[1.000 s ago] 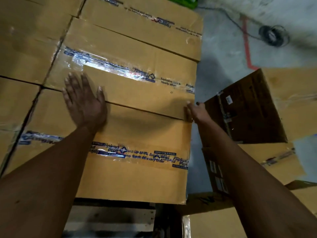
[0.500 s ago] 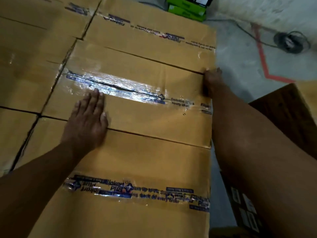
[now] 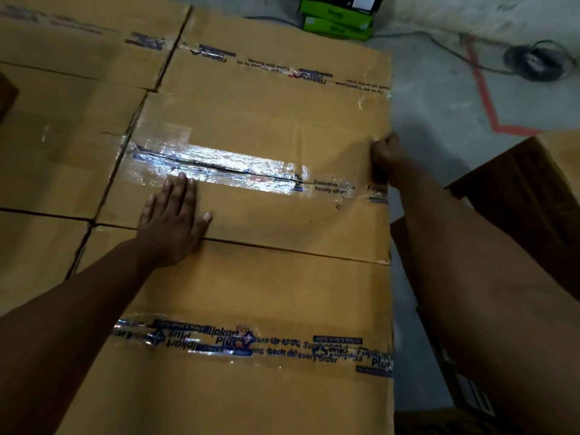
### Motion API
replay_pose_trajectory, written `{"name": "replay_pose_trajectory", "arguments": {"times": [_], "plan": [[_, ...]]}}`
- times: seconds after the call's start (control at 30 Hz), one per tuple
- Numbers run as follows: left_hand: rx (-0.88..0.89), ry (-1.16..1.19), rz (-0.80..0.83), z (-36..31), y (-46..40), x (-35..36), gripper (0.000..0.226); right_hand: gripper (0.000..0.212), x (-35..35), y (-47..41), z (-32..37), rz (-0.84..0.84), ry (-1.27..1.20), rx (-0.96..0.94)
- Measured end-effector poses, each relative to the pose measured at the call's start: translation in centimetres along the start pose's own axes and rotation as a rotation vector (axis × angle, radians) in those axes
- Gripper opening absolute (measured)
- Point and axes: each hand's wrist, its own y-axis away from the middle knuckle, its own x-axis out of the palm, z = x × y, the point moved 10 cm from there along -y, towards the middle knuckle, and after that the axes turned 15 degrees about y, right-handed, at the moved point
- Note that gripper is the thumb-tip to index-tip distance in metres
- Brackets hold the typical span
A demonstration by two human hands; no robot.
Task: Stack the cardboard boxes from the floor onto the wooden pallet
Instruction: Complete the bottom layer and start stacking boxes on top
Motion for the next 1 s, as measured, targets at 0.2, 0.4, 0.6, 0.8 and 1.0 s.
{"name": "replay_pose_trajectory", "arguments": {"times": [0.2,0.4,0.6,0.8,1.0], "plan": [[0.072,-0.032,-0.021,-1.1,0.8,-0.6,0.083,0.075,8.4,17.5,-1.6,-0.097,0.682,-0.290],[0.052,0.315,-0.335,-4.5,13.3,-3.9,0.073,0.071,12.1,35.1,-3.5,-0.050,0.727,-0.472],[-0.162,0.131,-0.275,4.5,23.9,-6.6,0.078,0.069,13.5,46.4,-8.1,0.242,0.866,-0.504],[-0.806,0.137,-0.359,19.6,32.0,-11.3,0.083,0.077,18.1,52.9,-0.5,0.305,0.863,-0.596],[-1.395,1.282,-0.596,25.6,38.6,-3.9,0.071,0.079,28.0,57.8,11.5,0.442,0.752,-0.815]]}}
